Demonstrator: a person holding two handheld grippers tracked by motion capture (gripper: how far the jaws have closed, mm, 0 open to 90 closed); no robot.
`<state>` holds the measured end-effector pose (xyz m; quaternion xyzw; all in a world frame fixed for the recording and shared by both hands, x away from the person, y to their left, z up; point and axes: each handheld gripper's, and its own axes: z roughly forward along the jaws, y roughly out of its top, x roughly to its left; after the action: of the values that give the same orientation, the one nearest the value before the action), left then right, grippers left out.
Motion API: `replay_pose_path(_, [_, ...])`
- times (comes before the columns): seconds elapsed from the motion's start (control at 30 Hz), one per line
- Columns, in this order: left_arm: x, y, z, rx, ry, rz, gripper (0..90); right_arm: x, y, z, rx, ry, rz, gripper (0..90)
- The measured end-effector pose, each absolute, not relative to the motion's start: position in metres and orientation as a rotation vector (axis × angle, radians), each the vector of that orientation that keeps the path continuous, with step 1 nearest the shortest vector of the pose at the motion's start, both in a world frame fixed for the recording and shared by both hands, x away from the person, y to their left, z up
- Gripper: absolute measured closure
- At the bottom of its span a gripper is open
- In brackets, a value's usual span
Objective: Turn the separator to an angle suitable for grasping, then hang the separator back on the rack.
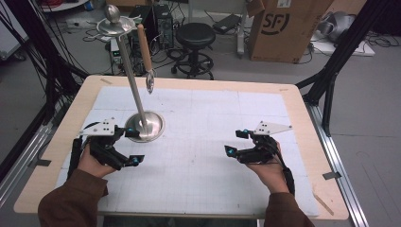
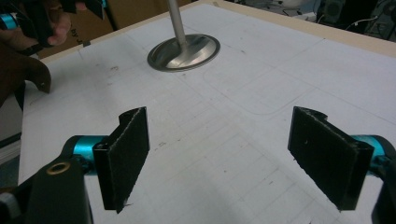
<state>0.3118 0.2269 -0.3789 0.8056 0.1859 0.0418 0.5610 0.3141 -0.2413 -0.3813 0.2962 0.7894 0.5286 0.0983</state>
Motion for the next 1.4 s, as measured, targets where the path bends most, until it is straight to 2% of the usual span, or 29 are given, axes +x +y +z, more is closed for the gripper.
replay_pose_path(1.4, [0.317,0.232,-0.385,1.895,0.472,0.103,5.9,0.316,-0.235,-0.383,0.859,2.349,1.551,20.2])
